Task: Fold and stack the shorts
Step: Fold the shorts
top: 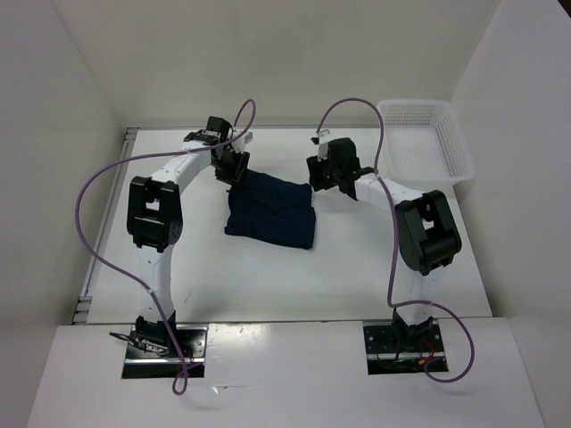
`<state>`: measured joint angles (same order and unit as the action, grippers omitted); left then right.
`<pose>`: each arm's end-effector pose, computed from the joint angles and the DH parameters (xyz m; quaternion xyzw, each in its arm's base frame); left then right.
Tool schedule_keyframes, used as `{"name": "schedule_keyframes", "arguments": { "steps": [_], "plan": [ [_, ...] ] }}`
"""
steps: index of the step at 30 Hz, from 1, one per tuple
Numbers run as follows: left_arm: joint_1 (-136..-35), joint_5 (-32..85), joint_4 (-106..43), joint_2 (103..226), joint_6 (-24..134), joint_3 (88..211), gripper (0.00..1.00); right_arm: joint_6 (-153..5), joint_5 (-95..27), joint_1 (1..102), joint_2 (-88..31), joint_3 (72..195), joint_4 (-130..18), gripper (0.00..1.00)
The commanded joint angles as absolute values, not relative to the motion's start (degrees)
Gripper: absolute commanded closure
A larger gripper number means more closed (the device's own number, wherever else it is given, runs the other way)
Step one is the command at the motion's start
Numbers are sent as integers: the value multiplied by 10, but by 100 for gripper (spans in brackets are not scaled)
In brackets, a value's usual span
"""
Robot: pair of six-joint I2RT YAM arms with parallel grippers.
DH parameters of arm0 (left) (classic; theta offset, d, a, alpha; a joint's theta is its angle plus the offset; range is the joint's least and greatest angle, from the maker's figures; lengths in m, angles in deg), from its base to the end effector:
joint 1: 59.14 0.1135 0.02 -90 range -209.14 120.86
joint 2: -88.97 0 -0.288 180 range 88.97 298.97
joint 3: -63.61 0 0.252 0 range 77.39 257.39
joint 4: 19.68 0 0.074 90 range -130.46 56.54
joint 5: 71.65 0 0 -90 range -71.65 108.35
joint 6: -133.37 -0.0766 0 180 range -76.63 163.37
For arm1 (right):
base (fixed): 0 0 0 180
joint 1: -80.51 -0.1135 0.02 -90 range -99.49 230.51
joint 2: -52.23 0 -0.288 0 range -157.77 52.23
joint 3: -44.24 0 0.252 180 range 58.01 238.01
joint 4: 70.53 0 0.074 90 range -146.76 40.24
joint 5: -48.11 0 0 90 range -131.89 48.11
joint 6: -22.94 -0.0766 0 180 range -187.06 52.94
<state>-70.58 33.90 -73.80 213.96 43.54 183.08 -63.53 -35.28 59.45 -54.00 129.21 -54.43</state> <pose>0.4965 -0.1214 0.1977 0.1291 0.9481 -0.1561 0.2449 0.4211 0.1716 0.2076 -0.2155 0.8689 0.1185 0.4296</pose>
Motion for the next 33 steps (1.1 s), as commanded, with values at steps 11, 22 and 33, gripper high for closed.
{"name": "schedule_keyframes", "arguments": {
  "steps": [11, 22, 33],
  "plan": [
    [-703, 328, -718, 2045, 434, 1792, 17, -632, -364, 593, -537, 1344, -563, 38],
    [-673, 310, -720, 1838, 434, 1613, 14, -527, -435, 593, -386, 1334, -438, 26],
    [-438, 347, -672, 1608, 434, 1425, 12, -471, -478, 736, -146, 1211, -374, 23]
  ]
}}
